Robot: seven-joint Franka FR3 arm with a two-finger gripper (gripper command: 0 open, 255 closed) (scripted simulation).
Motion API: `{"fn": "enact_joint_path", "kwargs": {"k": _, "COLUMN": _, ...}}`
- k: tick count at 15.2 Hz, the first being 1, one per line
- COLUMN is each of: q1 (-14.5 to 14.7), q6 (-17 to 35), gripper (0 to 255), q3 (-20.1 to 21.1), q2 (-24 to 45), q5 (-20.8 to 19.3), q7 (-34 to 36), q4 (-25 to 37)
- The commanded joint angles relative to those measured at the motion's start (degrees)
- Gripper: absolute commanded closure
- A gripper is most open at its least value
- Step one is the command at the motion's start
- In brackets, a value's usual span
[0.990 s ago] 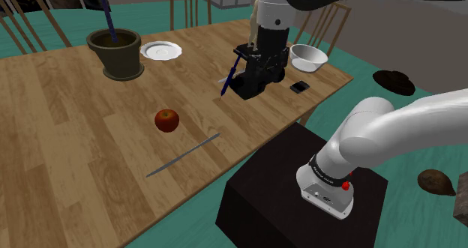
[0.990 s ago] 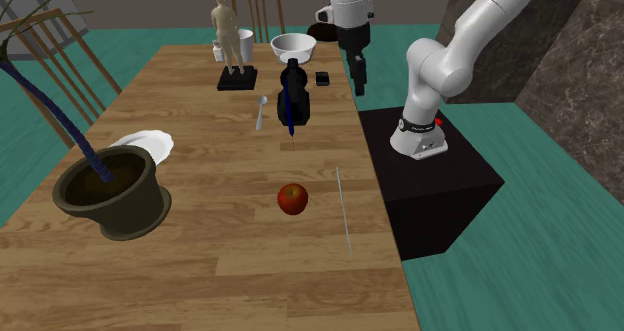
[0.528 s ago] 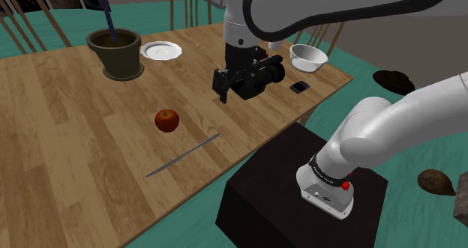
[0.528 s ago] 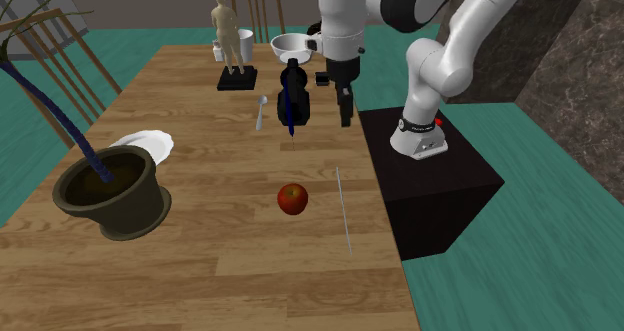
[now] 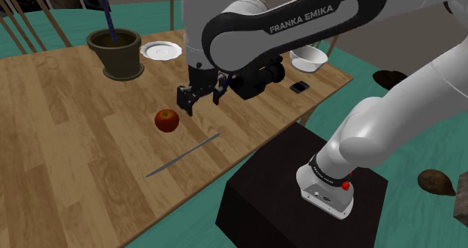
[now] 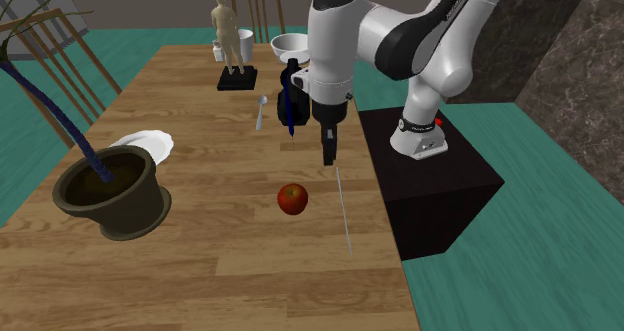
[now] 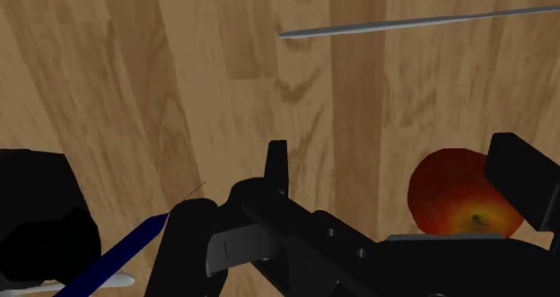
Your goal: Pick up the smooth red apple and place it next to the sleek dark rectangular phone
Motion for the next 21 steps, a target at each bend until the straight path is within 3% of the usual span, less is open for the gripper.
{"fn": "enact_joint_path", "kwargs": {"k": 1, "q1": -0.39, "q6": 2.39, "gripper": 0, "q3": 1.93, "q2": 4.27, "q5": -2.97, "q7": 3.67, "q4": 2.64}}
{"fn": "enact_joint_path", "kwargs": {"k": 8, "q1": 1.05, "q6": 7.36, "gripper": 0, "q3": 5.24, "q2": 20.18, "q5": -17.59, "q7": 17.93, "q4": 13.1}}
{"fn": "enact_joint_path", "kwargs": {"k": 15, "q1": 1.57, "q6": 11.89, "gripper": 0, "q3": 4.29, "q2": 23.77, "q5": -20.75, "q7": 20.06, "q4": 11.41}}
{"fn": "enact_joint_path", "kwargs": {"k": 21, "q1": 1.62, "q6": 12.25, "gripper": 0, "q3": 4.19, "q2": 24.09, "q5": -21.04, "q7": 20.25, "q4": 11.3}}
